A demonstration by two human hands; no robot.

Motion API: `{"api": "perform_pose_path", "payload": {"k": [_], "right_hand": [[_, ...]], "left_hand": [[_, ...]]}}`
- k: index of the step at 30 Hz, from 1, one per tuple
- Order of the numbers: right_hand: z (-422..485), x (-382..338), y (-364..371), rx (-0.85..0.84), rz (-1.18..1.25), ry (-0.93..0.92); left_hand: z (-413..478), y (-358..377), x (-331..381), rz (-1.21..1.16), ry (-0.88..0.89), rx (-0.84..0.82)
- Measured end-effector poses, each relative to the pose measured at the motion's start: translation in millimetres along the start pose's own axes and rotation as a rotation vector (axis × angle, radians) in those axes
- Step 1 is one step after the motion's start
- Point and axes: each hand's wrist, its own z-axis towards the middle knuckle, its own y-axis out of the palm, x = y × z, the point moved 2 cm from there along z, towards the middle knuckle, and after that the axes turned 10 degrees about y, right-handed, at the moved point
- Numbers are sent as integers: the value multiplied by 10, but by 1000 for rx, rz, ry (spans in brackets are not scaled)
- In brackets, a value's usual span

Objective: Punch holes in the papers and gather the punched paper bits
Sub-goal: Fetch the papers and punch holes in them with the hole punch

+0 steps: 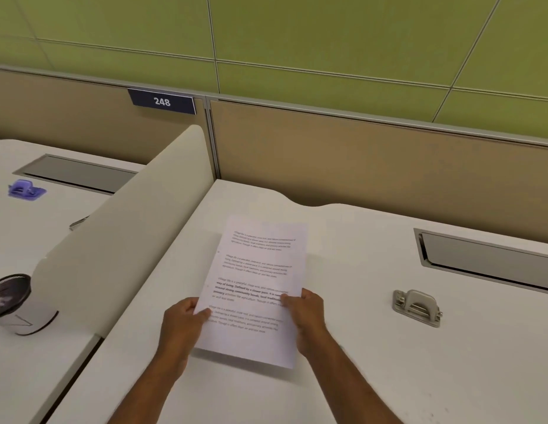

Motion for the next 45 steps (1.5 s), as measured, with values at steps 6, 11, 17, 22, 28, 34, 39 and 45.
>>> {"api": "perform_pose_path", "payload": {"k": [6,11,17,22,28,34,39,45], "right_hand": [[150,227,431,9,-57,0],[224,315,521,101,-211,-31],[228,346,551,204,-445,-144],[165,415,640,221,-663,-284],[181,458,658,242,-912,-411],[274,503,645,255,-981,-460],[148,486,526,219,-901,-471],[-394,593,-83,326,-560,-560]], "left_hand": [[339,-145,-148,288,109,142],[466,-213,-247,379,109,176],[512,-303,-300,438,80,203],[502,-370,-335,476,59,248],[498,-375,-386,540,79,242],[517,-365,-356,696,42,232],[499,-350,-388,778,90,263],[159,87,-313,641,460,250]]}}
